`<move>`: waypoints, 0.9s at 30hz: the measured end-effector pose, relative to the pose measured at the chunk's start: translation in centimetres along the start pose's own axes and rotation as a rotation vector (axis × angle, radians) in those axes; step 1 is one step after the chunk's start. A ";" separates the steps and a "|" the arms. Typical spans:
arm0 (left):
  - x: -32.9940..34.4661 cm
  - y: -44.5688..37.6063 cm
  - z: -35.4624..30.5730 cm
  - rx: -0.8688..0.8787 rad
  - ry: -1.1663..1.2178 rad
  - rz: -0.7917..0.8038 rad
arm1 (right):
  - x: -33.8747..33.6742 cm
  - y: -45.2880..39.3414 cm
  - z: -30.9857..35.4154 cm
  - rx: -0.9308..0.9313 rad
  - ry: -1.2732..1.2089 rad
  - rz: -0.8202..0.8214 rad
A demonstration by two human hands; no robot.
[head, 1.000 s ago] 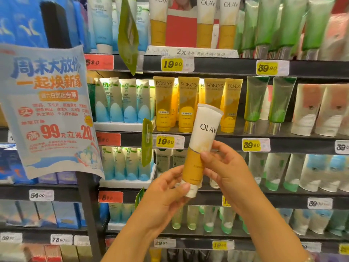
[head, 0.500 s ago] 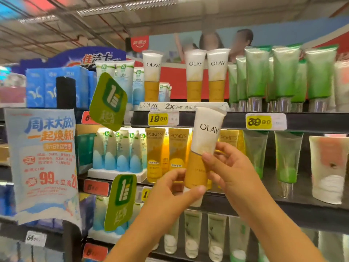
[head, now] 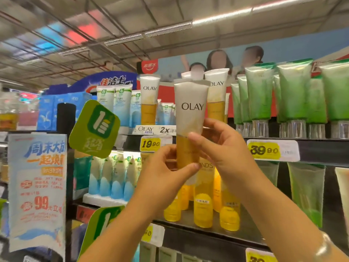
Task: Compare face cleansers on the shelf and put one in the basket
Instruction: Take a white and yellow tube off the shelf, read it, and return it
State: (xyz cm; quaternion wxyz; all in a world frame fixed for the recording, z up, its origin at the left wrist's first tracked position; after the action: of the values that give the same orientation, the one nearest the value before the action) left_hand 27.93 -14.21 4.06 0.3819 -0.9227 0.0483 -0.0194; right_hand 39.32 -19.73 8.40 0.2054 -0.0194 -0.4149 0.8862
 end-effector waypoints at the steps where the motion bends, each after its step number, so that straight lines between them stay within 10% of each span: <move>1: -0.1 -0.7 -0.2 0.009 0.002 -0.005 | 0.3 -0.7 0.1 -0.002 0.019 0.016; 15: -1.7 -11.7 -1.7 0.052 0.045 -0.069 | 1.3 -9.5 0.0 -0.201 0.888 -0.174; 27: -0.3 -16.3 -0.4 0.188 -0.266 -0.121 | 2.3 -10.6 -2.1 -0.201 1.129 -0.239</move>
State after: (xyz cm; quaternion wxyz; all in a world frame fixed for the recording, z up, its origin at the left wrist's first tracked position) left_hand 28.80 -2.97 15.86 0.4676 -0.8786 -0.0604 0.0756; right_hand 41.37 -11.29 15.27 0.4901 -0.4610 -0.3228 0.6656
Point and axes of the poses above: each hand's wrist, its own y-axis away from the middle knuckle, its own x-axis out of the palm, z = x × y, the point moved 9 cm from there along -y, towards the middle knuckle, and after that the axes turned 11 degrees about -z, right-handed, at the moved point
